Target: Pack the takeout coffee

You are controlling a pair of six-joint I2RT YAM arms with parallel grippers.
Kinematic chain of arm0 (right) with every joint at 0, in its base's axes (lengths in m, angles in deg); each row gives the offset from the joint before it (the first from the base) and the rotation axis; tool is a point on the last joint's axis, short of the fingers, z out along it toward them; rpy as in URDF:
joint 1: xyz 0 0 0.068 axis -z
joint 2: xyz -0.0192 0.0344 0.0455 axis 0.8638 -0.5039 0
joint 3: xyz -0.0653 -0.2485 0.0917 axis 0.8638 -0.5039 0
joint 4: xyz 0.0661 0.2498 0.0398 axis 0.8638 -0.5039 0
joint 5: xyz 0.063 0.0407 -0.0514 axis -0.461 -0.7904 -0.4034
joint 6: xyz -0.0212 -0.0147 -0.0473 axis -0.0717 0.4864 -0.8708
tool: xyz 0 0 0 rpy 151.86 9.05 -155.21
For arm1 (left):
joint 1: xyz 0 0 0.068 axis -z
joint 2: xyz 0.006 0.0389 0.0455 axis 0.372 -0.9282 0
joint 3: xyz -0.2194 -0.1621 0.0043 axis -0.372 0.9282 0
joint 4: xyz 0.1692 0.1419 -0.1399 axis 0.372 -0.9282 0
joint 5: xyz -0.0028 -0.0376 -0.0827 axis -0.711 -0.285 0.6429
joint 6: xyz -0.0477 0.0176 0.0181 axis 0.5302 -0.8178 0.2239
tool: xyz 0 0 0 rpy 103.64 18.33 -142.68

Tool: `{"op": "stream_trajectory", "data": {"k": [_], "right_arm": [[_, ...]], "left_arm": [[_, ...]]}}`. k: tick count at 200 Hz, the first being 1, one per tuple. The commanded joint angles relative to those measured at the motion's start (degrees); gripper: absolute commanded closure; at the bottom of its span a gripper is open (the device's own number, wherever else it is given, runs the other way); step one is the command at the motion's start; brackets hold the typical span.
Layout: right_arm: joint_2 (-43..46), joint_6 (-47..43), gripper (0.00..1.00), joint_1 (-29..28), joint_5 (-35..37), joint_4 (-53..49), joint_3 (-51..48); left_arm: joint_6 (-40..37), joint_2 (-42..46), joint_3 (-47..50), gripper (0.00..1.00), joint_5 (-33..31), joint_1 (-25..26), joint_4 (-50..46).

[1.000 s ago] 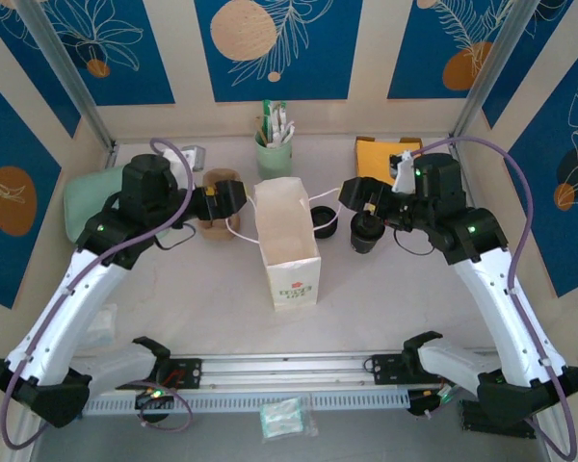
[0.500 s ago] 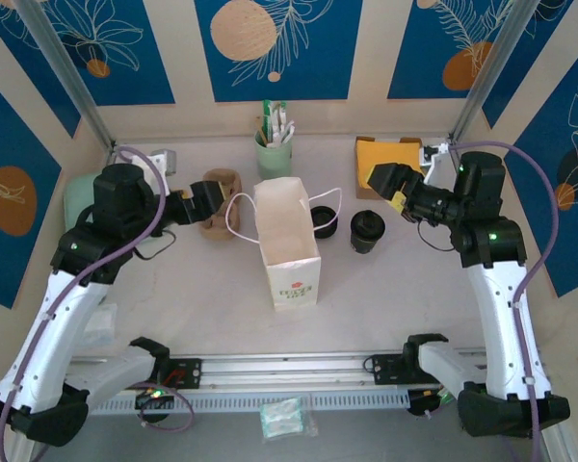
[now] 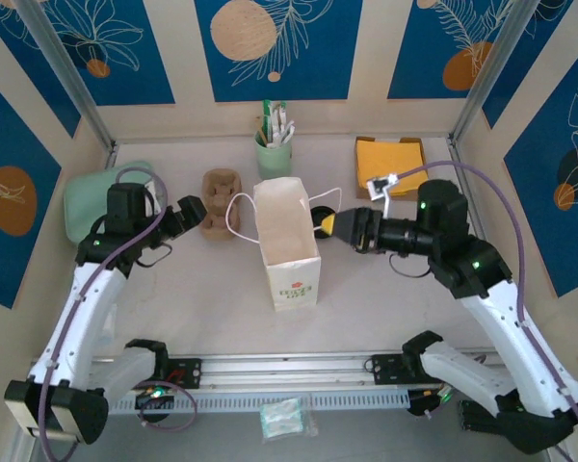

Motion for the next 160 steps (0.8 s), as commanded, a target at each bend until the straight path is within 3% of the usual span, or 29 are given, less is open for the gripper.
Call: {"op": "stream_trajectory", "data": {"k": [1, 39, 61, 160], "right_arm": [[0.48, 0.07, 0.20, -9.25, 10.98, -1.25, -3.00], [-6.60, -0.88, 0.22, -27.18, 25.81, 0.57, -2.27], [-13.21, -2.07, 0.23, -34.19, 33.21, 0.70, 1.23], [-33.70, -7.97, 0.24, -45.90, 47.97, -1.32, 18.27]], "left_arm": [[1.81, -1.03, 2.55, 0.04, 4.14, -1.67, 4.73], [1.83, -3.85, 5.70, 0.15, 4.47, -2.60, 7.67], [1.84, -6.14, 7.15, 0.20, 4.64, -2.73, 9.60], [1.93, -17.44, 9.48, 0.33, 5.64, -3.05, 19.09]]}}
